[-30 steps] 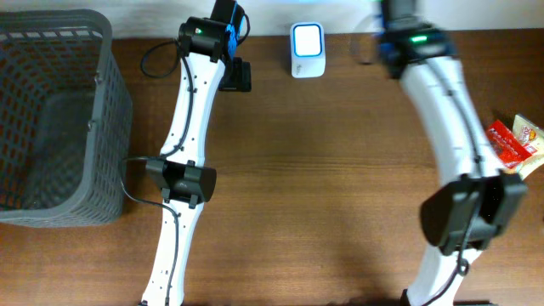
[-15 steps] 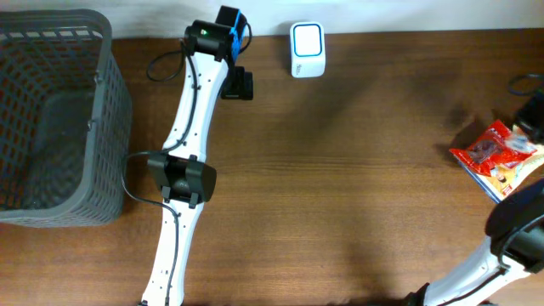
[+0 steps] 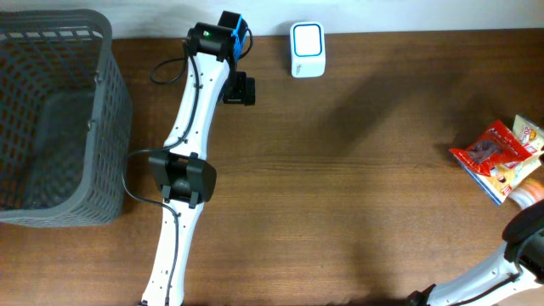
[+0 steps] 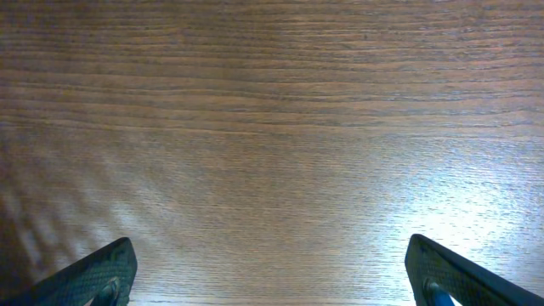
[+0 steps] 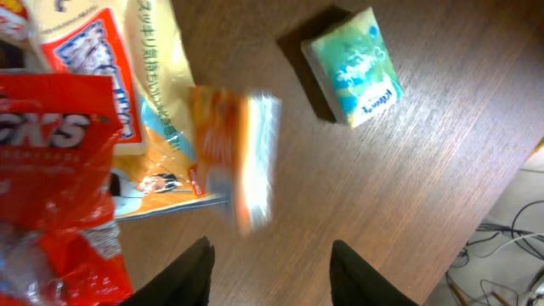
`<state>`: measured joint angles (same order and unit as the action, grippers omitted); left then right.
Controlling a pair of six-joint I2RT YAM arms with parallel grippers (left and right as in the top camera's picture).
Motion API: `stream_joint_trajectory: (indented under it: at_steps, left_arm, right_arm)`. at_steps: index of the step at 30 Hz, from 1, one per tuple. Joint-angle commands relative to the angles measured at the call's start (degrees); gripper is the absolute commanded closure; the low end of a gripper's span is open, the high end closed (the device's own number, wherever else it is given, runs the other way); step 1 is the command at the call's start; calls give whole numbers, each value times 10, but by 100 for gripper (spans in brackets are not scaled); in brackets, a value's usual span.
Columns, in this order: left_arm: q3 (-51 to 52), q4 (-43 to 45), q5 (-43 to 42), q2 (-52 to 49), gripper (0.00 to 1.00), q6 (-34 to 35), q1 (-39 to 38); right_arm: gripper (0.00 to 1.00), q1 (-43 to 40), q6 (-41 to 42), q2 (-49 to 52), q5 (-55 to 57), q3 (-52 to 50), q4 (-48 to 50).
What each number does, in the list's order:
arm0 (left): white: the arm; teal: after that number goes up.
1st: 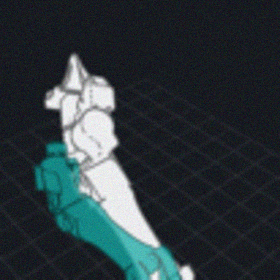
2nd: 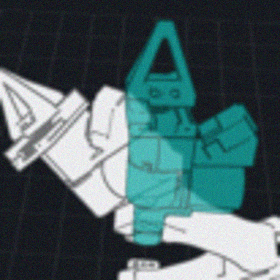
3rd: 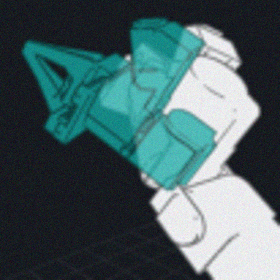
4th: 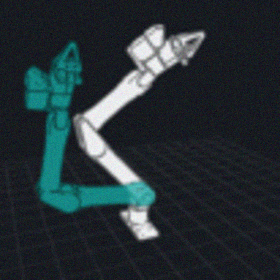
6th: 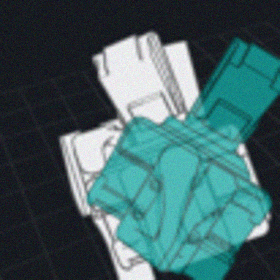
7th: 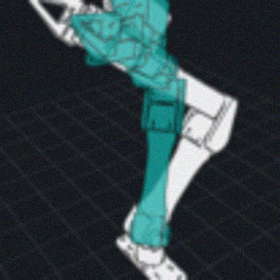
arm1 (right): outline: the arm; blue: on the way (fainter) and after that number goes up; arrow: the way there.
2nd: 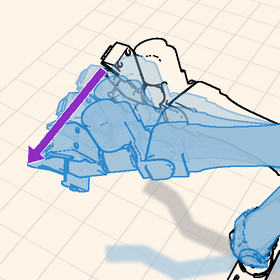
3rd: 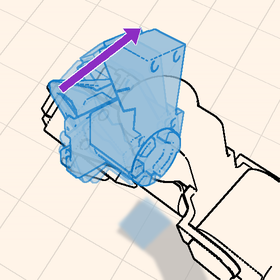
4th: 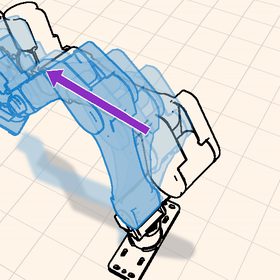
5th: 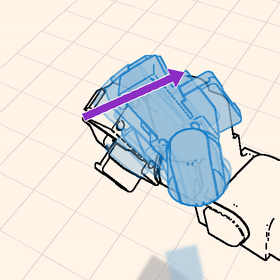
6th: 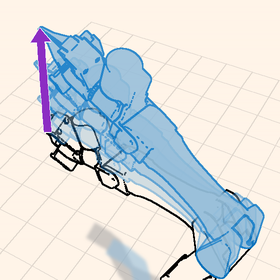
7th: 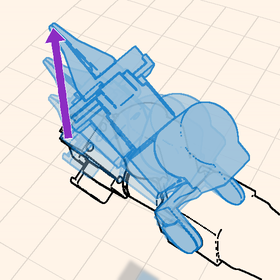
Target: Scan the item barcode
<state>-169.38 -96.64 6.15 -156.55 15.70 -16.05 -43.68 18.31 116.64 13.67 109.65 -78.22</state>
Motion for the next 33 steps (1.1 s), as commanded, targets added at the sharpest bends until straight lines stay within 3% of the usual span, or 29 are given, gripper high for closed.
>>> stream_joint_trajectory:
  at_steps: [1,7,14,23,29,33]
  left_arm:
    - [3,-1,-8,9,1,3,2]
    - [3,-1,-61,10,1,-26,2]
    - [3,-1,-105,62,1,-40,1]
    - [3,-1,-128,170,1,-68,-41]
    - [25,-1,-115,223,1,-79,-95]
    - [100,-1,-46,297,1,-74,-120]
  right_arm:
    - [43,-2,6,1,-4,-4,2]
    - [30,-2,4,-19,-48,-3,-12]
    - [27,5,-49,-153,-213,-4,-24]
    - [25,113,-116,-347,-221,-12,-99]
    - [16,187,-124,-519,-221,-125,-90]
    - [1,194,-139,-632,-221,-244,-47]
